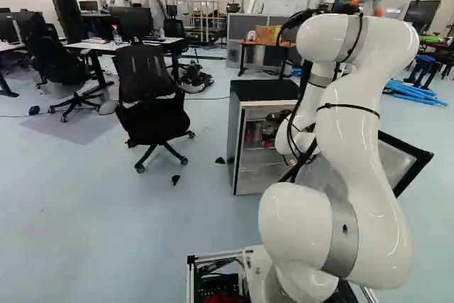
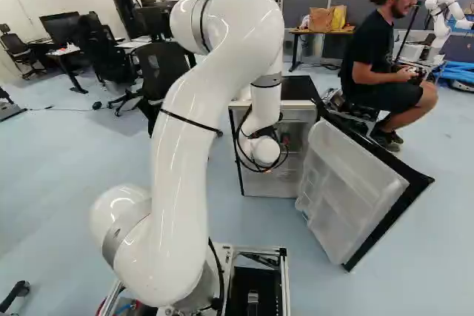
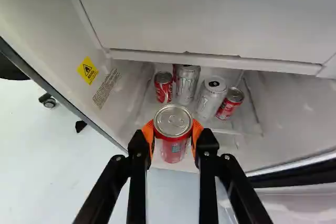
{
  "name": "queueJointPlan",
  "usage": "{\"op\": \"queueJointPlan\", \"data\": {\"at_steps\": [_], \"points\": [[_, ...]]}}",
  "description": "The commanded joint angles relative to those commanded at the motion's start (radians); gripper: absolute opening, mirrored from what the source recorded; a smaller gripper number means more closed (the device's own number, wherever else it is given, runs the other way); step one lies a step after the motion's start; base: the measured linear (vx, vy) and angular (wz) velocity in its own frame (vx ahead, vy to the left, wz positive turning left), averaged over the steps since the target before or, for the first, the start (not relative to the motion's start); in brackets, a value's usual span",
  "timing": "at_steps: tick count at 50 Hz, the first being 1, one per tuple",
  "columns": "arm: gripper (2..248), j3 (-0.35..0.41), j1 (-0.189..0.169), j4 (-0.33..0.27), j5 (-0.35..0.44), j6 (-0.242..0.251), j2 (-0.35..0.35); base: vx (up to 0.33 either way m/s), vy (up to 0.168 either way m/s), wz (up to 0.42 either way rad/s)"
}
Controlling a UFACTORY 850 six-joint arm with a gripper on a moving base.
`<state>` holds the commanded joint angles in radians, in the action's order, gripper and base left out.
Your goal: Grab a drink from the fridge
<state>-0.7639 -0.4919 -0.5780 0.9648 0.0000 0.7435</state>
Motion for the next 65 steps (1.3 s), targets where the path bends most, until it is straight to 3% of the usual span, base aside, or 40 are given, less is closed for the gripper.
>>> {"op": "queueJointPlan", "data": {"at_steps": [37, 48, 65], "points": [[93, 0.250, -0.043, 0.144, -0.032, 0.000, -0.248, 0.000, 0.000, 0.000], [93, 0.306, -0.051, 0.148, -0.033, 0.000, -0.316, 0.000, 0.000, 0.000], [93, 0.332, -0.051, 0.148, -0.033, 0.000, -0.381, 0.000, 0.000, 0.000]]}}
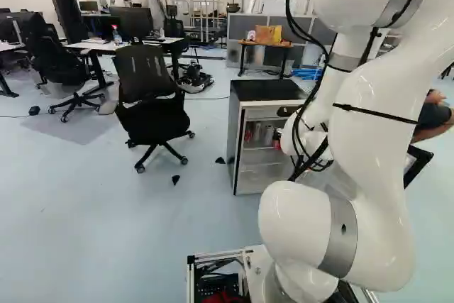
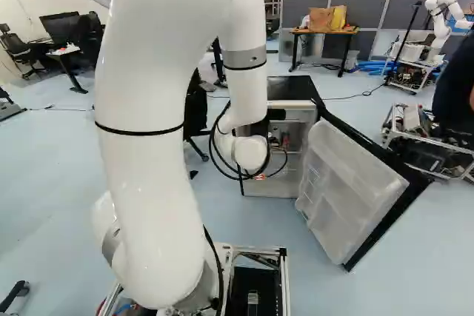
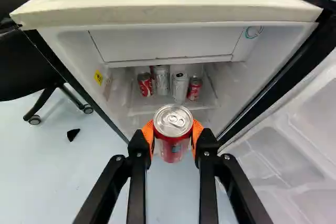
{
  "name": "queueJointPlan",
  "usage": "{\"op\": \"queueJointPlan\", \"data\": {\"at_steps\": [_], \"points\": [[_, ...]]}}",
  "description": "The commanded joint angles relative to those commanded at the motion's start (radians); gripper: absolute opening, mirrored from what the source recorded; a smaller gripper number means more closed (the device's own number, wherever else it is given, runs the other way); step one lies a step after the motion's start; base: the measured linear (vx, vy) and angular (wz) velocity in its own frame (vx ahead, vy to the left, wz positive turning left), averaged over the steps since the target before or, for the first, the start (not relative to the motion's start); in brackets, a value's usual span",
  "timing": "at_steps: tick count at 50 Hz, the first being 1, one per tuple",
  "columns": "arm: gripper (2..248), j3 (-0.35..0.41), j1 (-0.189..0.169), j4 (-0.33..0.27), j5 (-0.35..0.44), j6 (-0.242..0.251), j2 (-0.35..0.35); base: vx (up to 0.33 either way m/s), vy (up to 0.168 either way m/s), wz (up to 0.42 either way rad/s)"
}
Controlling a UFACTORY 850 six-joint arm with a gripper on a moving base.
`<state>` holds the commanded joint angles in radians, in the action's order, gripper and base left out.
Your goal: Grab a drink from the fridge
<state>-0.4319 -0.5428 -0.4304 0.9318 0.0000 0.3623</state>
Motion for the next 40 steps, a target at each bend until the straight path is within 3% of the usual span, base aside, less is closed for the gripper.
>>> {"op": "queueJointPlan", "data": {"at_steps": [40], "points": [[93, 0.048, 0.001, 0.000, -0.046, 0.000, -0.148, 0.000, 0.000, 0.000]]}}
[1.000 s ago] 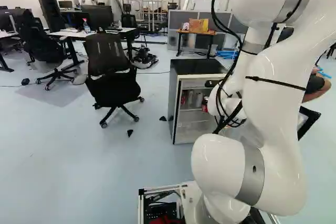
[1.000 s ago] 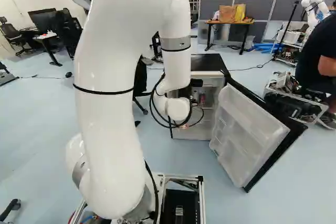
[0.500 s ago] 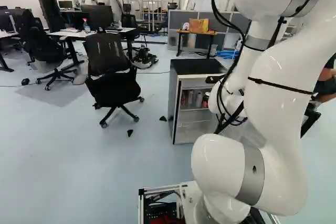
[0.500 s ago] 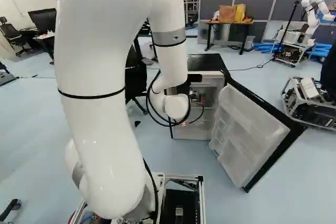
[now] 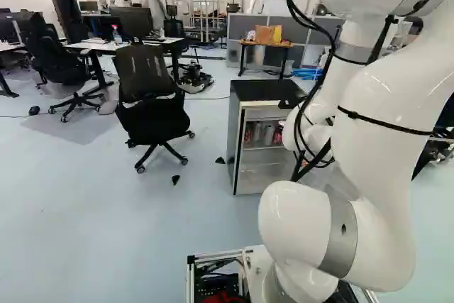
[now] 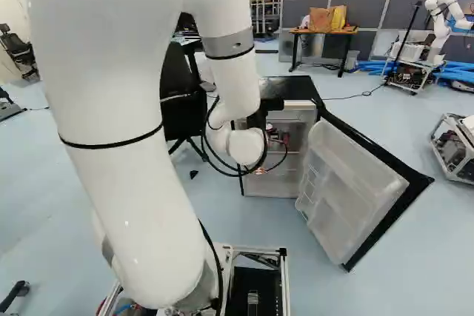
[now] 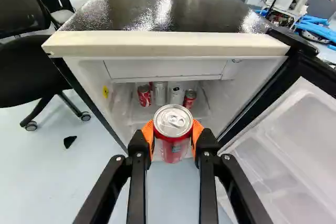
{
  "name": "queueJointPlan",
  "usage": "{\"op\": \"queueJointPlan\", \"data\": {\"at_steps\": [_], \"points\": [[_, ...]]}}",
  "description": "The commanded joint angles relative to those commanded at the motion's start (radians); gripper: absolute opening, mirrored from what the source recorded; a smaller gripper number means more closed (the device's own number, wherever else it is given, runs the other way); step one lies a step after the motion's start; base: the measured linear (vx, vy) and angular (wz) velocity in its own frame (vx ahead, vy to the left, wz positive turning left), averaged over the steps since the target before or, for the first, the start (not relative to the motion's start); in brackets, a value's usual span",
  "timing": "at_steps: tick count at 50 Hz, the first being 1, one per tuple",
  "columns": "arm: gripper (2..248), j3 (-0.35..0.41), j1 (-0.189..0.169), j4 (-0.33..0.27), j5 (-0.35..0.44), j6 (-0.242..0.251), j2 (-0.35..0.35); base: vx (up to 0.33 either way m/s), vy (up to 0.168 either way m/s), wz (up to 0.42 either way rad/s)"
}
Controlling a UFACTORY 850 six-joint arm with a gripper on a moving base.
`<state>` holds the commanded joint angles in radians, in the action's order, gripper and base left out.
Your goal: Grab a drink from the fridge
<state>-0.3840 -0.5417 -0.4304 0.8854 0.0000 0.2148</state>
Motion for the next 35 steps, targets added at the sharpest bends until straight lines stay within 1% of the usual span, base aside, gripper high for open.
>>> {"op": "queueJointPlan", "data": {"at_steps": [35], "points": [[93, -0.001, 0.015, 0.000, -0.112, 0.000, -0.096, 0.000, 0.000, 0.000]]}}
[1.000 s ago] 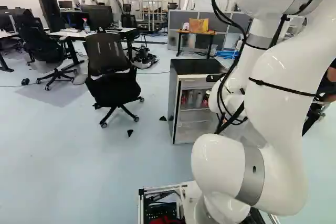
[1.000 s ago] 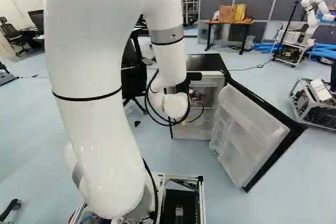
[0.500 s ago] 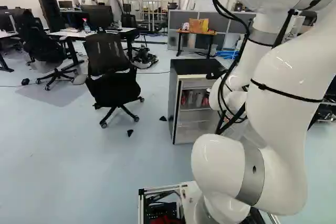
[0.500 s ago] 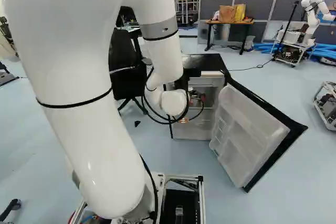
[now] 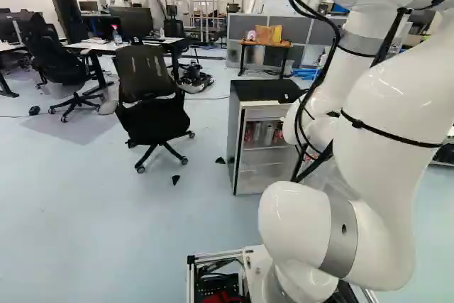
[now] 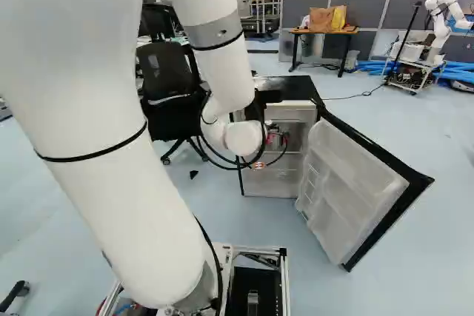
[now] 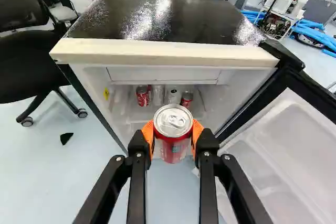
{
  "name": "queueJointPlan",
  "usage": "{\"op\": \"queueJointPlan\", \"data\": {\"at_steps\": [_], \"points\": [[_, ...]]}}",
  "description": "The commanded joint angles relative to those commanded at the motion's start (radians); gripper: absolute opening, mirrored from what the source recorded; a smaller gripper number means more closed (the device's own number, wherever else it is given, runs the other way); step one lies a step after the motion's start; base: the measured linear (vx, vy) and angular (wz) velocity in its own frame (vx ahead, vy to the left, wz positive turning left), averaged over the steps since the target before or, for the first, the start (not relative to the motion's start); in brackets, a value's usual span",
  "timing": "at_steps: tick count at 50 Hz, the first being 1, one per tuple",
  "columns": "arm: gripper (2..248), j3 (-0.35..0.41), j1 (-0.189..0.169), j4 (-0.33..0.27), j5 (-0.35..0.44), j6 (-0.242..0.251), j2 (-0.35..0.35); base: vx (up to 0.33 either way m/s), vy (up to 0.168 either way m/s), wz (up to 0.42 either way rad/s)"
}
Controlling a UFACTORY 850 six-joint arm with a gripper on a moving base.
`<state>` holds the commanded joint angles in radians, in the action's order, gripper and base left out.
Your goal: Grab a drink from the fridge
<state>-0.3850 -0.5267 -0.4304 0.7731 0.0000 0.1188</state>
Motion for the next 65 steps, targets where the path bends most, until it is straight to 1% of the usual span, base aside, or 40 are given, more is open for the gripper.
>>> {"op": "queueJointPlan", "data": {"at_steps": [29, 65], "points": [[93, -0.014, 0.016, 0.004, -0.088, 0.000, -0.067, 0.000, 0.000, 0.000], [93, -0.050, 0.038, 0.063, -0.152, 0.000, -0.129, 0.000, 0.000, 0.000]]}}
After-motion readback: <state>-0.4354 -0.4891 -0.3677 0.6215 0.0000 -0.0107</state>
